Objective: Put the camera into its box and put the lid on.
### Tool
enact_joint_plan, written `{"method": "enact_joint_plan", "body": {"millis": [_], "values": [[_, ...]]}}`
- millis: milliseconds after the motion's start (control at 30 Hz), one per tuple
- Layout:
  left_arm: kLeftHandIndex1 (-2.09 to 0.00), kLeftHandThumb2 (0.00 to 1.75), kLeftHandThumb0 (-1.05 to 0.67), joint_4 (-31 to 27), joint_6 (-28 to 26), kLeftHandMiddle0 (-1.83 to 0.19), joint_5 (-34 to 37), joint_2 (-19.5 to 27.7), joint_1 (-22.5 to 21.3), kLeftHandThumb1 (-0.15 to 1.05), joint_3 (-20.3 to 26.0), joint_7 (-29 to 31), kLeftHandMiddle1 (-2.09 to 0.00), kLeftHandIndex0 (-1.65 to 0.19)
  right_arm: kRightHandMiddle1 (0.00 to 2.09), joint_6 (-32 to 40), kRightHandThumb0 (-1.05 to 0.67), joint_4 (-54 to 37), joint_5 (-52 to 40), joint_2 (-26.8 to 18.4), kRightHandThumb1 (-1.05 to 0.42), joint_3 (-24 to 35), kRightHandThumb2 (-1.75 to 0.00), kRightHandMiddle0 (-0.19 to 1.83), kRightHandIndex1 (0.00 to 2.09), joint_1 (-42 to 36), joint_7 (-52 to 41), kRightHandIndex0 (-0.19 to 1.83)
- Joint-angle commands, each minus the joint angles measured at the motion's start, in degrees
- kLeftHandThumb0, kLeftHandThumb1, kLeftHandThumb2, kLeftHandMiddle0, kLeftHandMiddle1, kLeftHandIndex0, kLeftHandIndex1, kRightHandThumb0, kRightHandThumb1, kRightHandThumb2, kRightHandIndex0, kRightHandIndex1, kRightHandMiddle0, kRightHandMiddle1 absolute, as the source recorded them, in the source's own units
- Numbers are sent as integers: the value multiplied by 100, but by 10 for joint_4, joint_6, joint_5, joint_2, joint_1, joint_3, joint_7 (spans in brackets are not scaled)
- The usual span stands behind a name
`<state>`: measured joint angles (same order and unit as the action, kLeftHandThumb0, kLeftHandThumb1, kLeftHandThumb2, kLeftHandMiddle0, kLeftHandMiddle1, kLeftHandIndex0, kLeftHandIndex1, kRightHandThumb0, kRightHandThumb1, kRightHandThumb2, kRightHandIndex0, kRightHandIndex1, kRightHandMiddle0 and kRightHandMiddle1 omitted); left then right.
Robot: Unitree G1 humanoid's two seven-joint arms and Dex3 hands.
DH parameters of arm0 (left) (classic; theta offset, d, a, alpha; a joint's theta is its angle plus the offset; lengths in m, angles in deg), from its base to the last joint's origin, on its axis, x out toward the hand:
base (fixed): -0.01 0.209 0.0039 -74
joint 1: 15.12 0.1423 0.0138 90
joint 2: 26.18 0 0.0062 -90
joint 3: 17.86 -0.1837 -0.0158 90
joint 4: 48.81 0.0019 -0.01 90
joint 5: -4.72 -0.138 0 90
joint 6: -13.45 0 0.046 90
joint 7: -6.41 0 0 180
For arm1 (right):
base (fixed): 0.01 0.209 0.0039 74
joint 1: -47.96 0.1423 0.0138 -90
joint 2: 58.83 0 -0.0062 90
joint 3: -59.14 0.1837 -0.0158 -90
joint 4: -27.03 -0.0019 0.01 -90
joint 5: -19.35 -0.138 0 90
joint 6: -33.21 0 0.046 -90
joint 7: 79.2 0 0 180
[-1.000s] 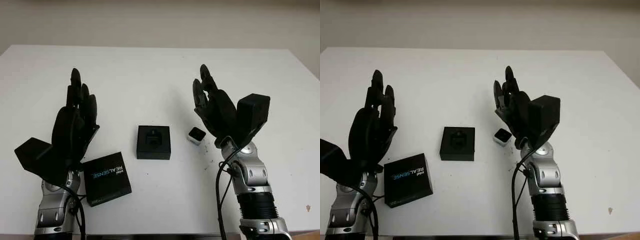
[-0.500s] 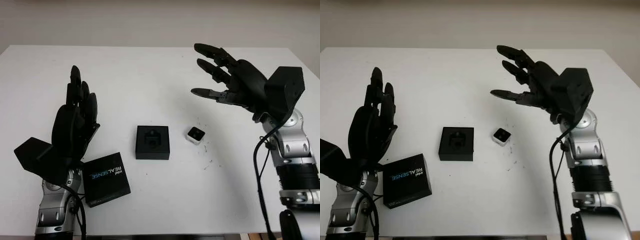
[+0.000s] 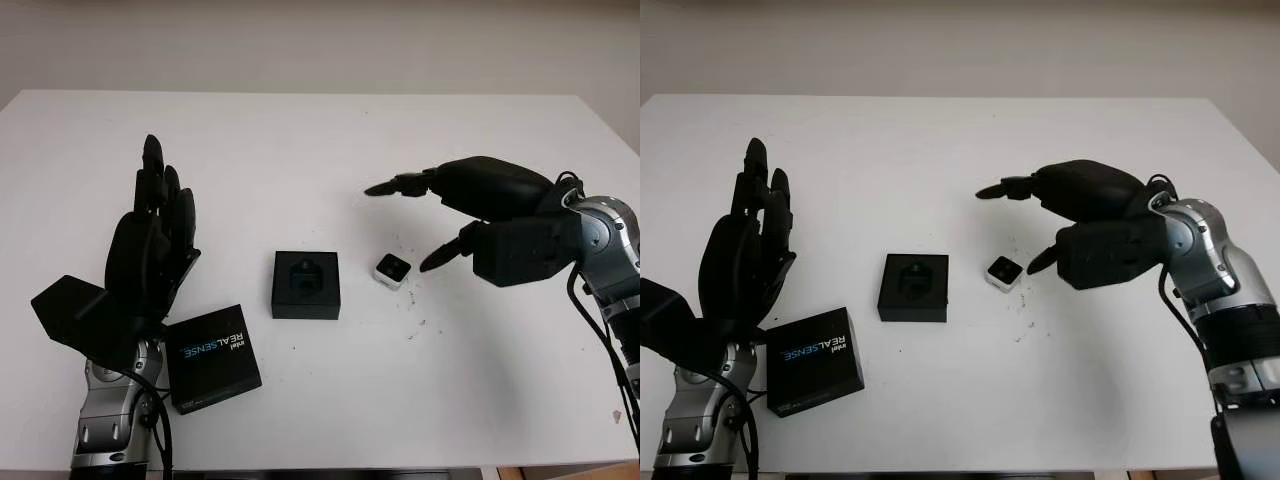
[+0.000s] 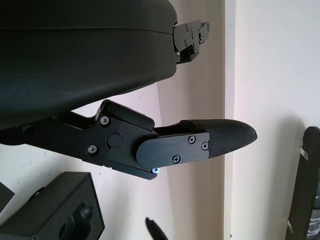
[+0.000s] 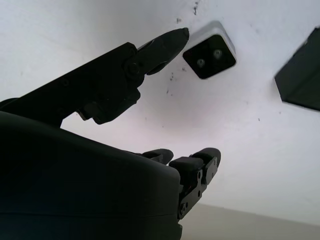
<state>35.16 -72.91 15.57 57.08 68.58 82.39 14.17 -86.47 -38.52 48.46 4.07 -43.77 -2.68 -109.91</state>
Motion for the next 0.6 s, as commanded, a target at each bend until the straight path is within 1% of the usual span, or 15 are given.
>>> {"method": "enact_joint_plan", "body": {"millis": [0,300,467,567], "values": [[0,55,-76,-15,0,19,-6,3,6,105,0,-1,0,19,10,-15,-33,4,10,-13,-73,-6,-6,43,11,11,7,38],[0,54,-76,-24,-5,19,-19,13,12,105,0,1,0,19,7,-55,-38,17,30,-20,-75,-28,-6,43,9,6,2,39],[0,57,-75,-27,-10,19,-34,16,12,105,-5,0,0,19,9,-94,-39,69,36,3,-76,-31,-6,48,13,-4,69,47],[0,54,-76,-29,-14,19,-32,15,12,105,-4,0,0,19,11,-117,-37,107,45,12,-79,-41,-7,49,15,-1,102,50]]}}
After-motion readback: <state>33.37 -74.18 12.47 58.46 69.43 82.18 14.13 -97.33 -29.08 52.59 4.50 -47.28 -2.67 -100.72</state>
